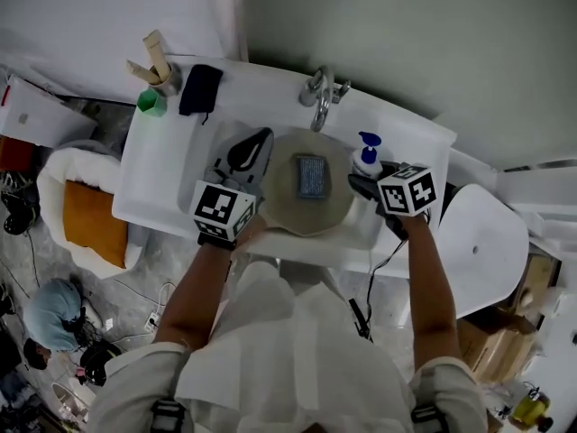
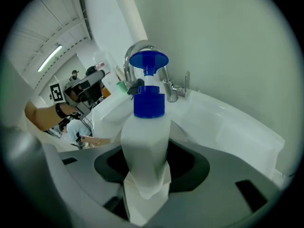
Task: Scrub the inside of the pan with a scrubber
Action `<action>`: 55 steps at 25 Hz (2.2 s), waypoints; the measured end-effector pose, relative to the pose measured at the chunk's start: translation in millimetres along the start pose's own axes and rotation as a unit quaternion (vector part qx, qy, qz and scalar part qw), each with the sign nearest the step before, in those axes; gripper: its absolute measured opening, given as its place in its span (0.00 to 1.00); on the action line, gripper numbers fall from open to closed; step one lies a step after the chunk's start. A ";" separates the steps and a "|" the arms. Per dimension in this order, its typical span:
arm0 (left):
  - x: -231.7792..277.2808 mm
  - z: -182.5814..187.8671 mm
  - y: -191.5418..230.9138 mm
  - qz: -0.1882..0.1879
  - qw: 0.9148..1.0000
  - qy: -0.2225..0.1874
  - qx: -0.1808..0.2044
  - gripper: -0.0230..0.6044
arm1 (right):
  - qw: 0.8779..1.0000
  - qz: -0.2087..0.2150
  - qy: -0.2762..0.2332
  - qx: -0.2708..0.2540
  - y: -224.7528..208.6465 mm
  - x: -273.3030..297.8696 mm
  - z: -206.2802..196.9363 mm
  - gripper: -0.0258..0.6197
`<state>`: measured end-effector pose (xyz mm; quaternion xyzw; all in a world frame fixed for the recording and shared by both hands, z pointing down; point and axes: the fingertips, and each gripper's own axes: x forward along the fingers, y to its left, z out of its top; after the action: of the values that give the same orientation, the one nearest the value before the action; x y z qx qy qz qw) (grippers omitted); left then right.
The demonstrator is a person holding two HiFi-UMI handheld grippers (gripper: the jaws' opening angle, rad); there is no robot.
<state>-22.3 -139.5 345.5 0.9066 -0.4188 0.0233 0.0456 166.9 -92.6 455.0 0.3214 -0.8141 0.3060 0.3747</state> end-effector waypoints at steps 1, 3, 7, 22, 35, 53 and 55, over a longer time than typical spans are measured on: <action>-2.2 0.6 -1.8 0.000 1.000 -0.002 -0.001 0.06 | 1.000 0.008 0.018 -0.001 6.5 -0.2 -4.7 0.35; -6.4 1.9 -4.6 -0.001 1.000 -0.006 -0.003 0.06 | 0.998 0.022 0.058 0.002 18.2 0.7 -14.6 0.35; -15.0 2.6 -10.3 -0.002 1.000 -0.010 -0.004 0.06 | 0.989 0.039 0.142 0.000 35.3 2.3 -34.8 0.35; -32.8 -8.0 -10.1 0.010 1.000 -0.008 -0.011 0.06 | 0.935 0.067 0.346 -0.034 55.3 0.6 -76.5 0.35; -32.1 -9.4 -8.2 0.015 1.000 -0.008 -0.015 0.06 | 0.935 0.066 0.345 -0.054 60.3 1.8 -72.8 0.35; -12.6 -1.3 -14.7 -0.003 1.000 0.004 0.007 0.06 | 0.998 0.041 0.051 -0.020 54.2 12.9 -26.7 0.35; -8.2 -1.5 -16.4 -0.004 1.000 0.008 0.008 0.06 | 0.999 0.034 -0.002 -0.009 47.0 10.1 -15.3 0.35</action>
<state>-15.1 -122.5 345.4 0.9085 -0.4145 0.0336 0.0418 132.7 -55.8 459.2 0.2907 -0.8279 0.3103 0.3657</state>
